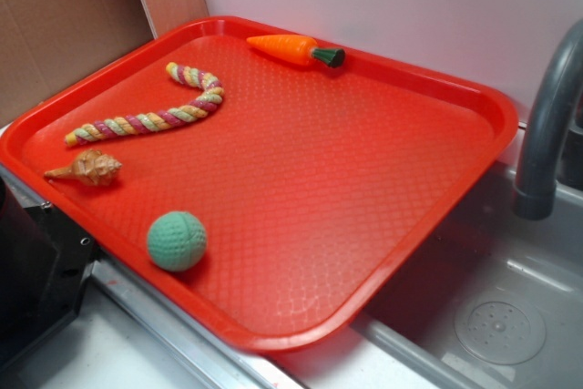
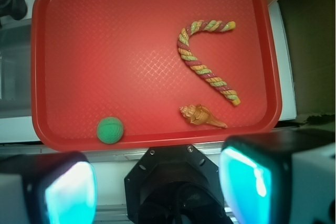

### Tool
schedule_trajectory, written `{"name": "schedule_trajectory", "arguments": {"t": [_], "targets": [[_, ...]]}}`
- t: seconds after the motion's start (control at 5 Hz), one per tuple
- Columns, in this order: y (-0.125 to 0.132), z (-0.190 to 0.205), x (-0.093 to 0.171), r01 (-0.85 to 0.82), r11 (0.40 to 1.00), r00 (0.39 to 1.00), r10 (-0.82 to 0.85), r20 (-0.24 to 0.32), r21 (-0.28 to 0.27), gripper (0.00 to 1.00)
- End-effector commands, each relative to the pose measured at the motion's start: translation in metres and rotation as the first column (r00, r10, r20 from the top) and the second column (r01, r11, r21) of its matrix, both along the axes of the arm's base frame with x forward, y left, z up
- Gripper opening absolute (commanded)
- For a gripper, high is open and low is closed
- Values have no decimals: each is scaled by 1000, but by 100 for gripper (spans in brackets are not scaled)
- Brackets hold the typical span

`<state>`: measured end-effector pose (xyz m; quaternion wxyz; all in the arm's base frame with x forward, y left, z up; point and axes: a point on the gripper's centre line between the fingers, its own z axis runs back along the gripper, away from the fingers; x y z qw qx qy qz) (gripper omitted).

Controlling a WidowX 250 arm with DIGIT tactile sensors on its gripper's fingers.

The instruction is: Grab the green ball.

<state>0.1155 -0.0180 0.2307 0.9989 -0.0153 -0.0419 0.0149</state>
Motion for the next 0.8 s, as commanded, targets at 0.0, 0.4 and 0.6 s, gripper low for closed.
{"name": "schedule_trajectory", "arguments": {"t": [0.0,0.4,0.6], "targets": [[-47,-88,3,106,992,993,-102,59,-68,100],[-47,-144,-11,50,991,999,-49,9,-122,100],[-53,-165,-10,79,993,997,-78,7,-94,100]]}}
